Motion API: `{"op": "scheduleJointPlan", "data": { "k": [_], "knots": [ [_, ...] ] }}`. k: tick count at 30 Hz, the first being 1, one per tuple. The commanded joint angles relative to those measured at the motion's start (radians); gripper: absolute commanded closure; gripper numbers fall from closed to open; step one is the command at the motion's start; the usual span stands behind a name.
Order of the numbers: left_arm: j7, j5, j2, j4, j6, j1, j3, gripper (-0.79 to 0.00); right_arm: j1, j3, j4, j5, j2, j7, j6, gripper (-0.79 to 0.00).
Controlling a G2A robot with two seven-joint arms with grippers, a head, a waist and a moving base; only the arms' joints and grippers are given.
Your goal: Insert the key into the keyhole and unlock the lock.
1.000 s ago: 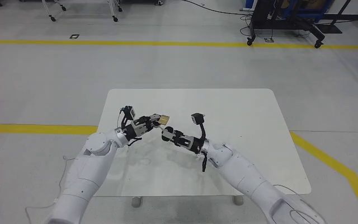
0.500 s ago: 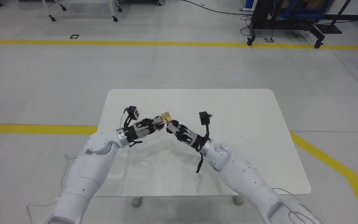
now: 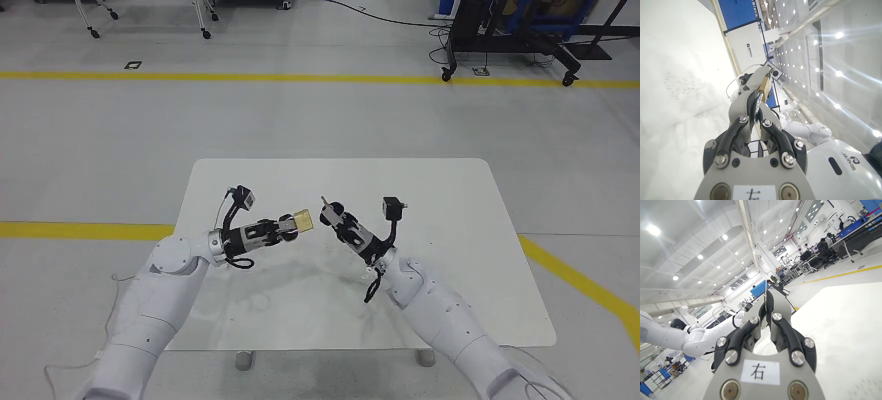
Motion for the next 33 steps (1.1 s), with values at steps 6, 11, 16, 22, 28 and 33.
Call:
{"op": "scheduleJointPlan", "data": {
  "k": [6,11,16,22,28,33],
  "knots": [
    [-0.094,0.024,0.006,-0.033,-0.065,0.008,0.018,0.0,-0.019,0.021,-0.018,-0.005,0.007,0.008,0.0,0.0],
    [-0.11,0.038,0.009,-0.028,-0.067,0.005,0.026,0.0,-0.012,-0.008,-0.04,0.031,0.009,0.087,0.0,0.0],
    [-0.126,0.047,0.009,-0.023,-0.062,-0.003,0.042,0.0,-0.012,-0.019,-0.071,0.03,0.016,0.119,0.0,0.0],
    [-0.084,-0.008,0.008,0.011,-0.017,-0.011,0.033,0.0,-0.023,-0.034,-0.133,0.018,0.035,0.176,0.0,0.0],
    [-0.017,-0.005,0.009,0.045,0.049,-0.021,0.029,0.0,-0.034,-0.054,-0.193,0.091,0.06,0.237,0.0,0.0],
    [0.05,-0.003,0.009,0.051,0.074,-0.022,0.02,0.0,-0.034,-0.062,-0.177,0.141,0.071,0.252,0.0,0.0]
  ]
}}
